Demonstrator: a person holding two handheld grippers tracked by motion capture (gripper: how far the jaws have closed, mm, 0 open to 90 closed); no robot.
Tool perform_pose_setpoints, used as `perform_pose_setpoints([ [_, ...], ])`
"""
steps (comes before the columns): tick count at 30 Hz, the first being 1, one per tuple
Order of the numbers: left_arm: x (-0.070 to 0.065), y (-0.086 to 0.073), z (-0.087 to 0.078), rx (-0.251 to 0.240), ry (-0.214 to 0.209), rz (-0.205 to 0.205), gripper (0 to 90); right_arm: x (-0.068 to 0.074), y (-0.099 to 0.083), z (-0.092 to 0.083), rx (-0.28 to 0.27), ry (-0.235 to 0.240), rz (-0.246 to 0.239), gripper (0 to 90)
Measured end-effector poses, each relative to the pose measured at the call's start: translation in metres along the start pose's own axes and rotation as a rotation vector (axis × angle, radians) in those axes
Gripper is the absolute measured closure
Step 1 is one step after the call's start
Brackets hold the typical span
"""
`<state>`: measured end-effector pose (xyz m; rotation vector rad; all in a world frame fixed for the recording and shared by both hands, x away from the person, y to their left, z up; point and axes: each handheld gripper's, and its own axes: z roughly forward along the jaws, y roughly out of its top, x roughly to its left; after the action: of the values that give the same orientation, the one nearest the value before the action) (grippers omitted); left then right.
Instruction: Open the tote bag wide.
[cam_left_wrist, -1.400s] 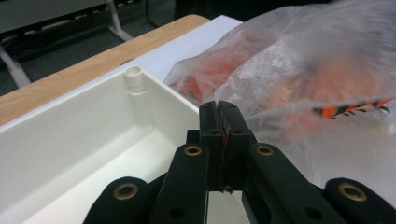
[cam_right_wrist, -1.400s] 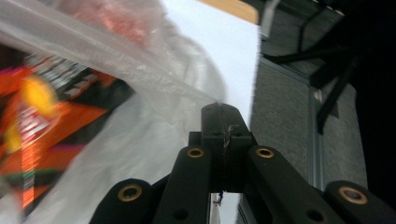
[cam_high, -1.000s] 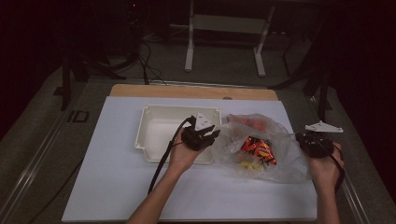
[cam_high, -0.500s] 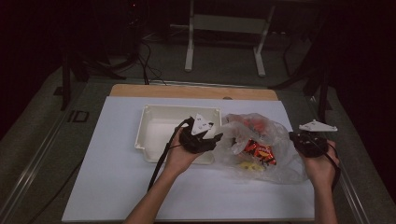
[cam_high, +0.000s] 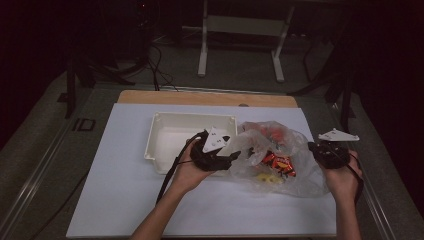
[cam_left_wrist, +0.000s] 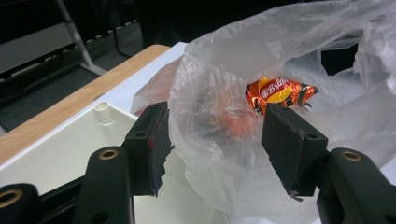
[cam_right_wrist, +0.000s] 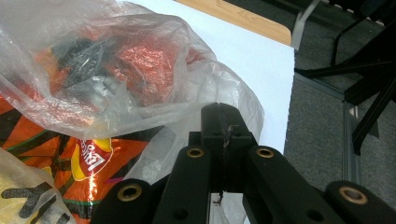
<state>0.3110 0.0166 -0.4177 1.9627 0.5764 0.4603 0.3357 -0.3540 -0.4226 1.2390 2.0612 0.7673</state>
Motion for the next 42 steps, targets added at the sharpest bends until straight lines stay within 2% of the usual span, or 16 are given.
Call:
perform_pose_setpoints([
  [3,-0.003,0.001,-0.005,-0.018,-0.018,0.011,40.1,0.0,0.0,0.0,0.001,0.002,-0.004,90.0],
  [4,-0.005,0.001,-0.007,-0.027,-0.008,0.02,33.7,0.0,0.0,0.0,0.003,0.001,-0.005,90.0],
  [5,-0.007,0.002,-0.009,-0.038,-0.006,0.026,33.7,0.0,0.0,0.0,0.003,0.001,-0.005,90.0],
  [6,-0.009,0.004,-0.014,-0.07,-0.025,0.026,30.2,0.0,0.0,0.001,0.003,0.001,-0.006,90.0],
  [7,-0.009,0.004,-0.014,-0.07,-0.025,0.026,27.7,0.0,0.0,0.001,0.003,0.001,-0.006,90.0],
  [10,-0.016,0.007,-0.02,-0.123,-0.089,0.046,22.1,0.001,0.0,0.001,0.007,0.003,-0.01,90.0],
  [15,-0.026,0.008,-0.019,-0.126,-0.127,0.095,13.4,0.002,0.0,0.002,0.008,0.003,-0.011,90.0],
  [19,-0.037,0.011,-0.01,-0.106,-0.103,0.137,13.4,0.003,0.0,0.002,0.008,0.005,-0.015,90.0],
  [22,-0.038,0.012,-0.004,-0.092,-0.07,0.144,27.1,0.004,0.0,0.003,0.008,0.007,-0.018,90.0],
  [23,-0.033,0.013,0.005,-0.074,-0.019,0.133,27.1,0.005,0.0,0.003,0.012,0.008,-0.018,90.0],
  [24,-0.03,0.014,0.009,-0.06,0.009,0.116,51.9,0.006,-0.001,0.004,0.012,0.006,-0.026,90.0],
  [28,-0.012,0.015,0.019,-0.033,0.063,0.027,77.4,0.004,-0.002,0.005,0.022,0.0,-0.025,90.0],
  [33,0.017,0.009,0.021,-0.018,0.11,-0.129,85.4,-0.001,-0.005,0.006,0.031,-0.02,-0.009,90.0],
  [34,0.017,0.009,0.021,-0.018,0.11,-0.129,86.1,-0.001,-0.005,0.006,0.031,-0.02,-0.009,90.0],
  [35,0.029,0.006,0.02,-0.006,0.132,-0.179,86.1,-0.002,-0.005,0.007,0.034,-0.024,-0.004,90.0],
  [42,0.053,-0.004,0.017,0.049,0.206,-0.286,88.9,-0.008,-0.011,0.013,0.069,-0.072,0.027,90.0],
])
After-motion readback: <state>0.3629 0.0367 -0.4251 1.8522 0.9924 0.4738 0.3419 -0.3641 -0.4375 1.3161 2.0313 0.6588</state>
